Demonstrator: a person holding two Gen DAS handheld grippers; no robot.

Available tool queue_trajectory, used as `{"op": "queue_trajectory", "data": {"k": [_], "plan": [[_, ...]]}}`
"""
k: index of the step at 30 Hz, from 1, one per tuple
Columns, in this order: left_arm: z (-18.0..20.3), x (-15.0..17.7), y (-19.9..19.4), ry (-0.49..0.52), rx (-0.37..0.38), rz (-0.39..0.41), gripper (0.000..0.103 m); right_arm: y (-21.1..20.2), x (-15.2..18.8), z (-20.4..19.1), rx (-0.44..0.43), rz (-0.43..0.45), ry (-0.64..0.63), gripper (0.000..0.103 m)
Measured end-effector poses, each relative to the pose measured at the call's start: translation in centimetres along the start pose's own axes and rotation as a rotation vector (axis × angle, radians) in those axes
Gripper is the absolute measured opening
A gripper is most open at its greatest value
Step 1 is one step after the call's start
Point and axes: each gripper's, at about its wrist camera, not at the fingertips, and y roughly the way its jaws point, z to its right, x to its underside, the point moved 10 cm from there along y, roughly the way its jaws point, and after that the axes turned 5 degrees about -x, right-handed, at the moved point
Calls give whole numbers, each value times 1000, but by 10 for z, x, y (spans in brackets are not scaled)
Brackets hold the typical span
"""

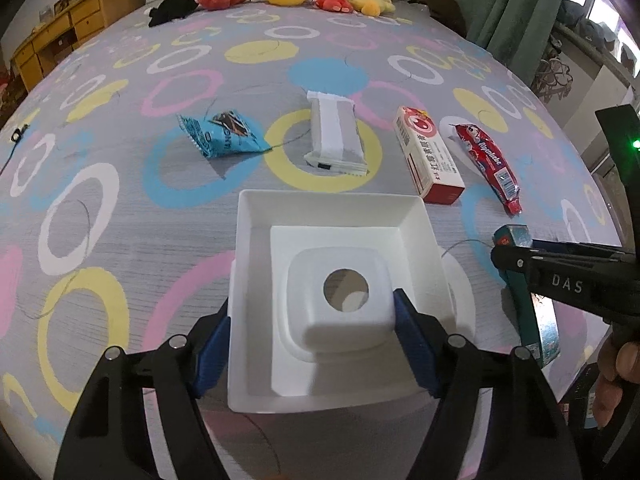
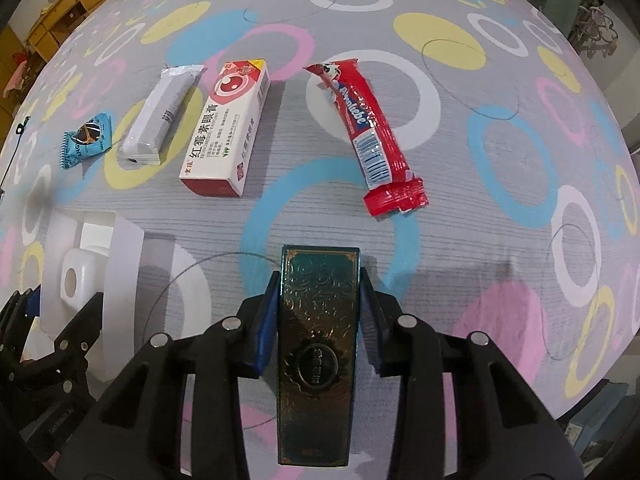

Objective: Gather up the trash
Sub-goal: 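Grasp the green box with the right tool while the left tool grasps the white tray box, then lift the green box and white tray box with both tools toward the bag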

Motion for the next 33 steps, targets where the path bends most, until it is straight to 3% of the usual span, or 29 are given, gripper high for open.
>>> {"op": "queue_trajectory", "data": {"k": [14, 33], "plan": [[-4, -8, -37, -3, 4, 45, 71, -41, -5, 2, -36, 64, 4, 35], [-7, 2, -109, 8, 8, 126, 71, -129, 11, -11, -88, 203, -25, 35]]}}
